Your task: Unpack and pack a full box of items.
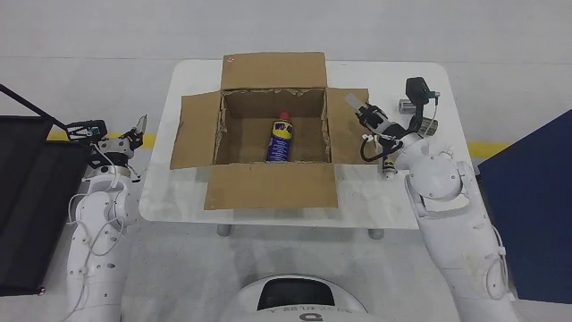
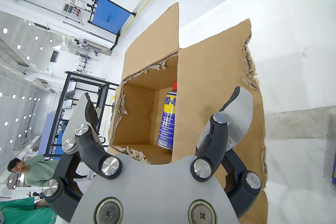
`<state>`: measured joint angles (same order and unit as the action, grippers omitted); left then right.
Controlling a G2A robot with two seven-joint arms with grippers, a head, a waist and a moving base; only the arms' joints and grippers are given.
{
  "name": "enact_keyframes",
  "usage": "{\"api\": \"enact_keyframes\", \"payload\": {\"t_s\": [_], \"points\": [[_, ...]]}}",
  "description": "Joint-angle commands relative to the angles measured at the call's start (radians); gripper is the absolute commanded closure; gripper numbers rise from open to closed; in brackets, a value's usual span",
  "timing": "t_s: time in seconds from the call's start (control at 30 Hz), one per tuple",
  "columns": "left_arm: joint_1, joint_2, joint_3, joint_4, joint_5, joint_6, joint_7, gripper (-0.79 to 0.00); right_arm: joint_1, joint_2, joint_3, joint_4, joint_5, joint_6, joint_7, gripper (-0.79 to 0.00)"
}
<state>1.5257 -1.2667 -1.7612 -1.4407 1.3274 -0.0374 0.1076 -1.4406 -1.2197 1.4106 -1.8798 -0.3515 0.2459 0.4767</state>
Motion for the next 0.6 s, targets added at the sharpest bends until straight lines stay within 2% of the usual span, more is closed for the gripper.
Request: {"api": "enact_keyframes", "payload": {"t_s": [0.0,0.33,0.43,0.57], "points": [[0.000,0.000,0.000,0.000,0.000,0.000,0.000,-0.785,0.000,0.000,0.000,0.000,0.000,0.000,0.000,-0.785],[0.000,0.000,0.000,0.000,0.000,0.000,0.000,-0.785,-0.009,0.002,0.009,-0.006,-0.028,-0.018,-0.015,-0.785],[0.000,0.000,0.000,0.000,0.000,0.000,0.000,-0.785,-0.061,0.012,0.075,-0.031,-0.047,-0.018,-0.006,-0.785],[0.000,0.000,0.000,0.000,0.000,0.000,0.000,-0.785,-0.147,0.027,0.166,-0.099,-0.073,-0.048,0.071,-0.785]]}}
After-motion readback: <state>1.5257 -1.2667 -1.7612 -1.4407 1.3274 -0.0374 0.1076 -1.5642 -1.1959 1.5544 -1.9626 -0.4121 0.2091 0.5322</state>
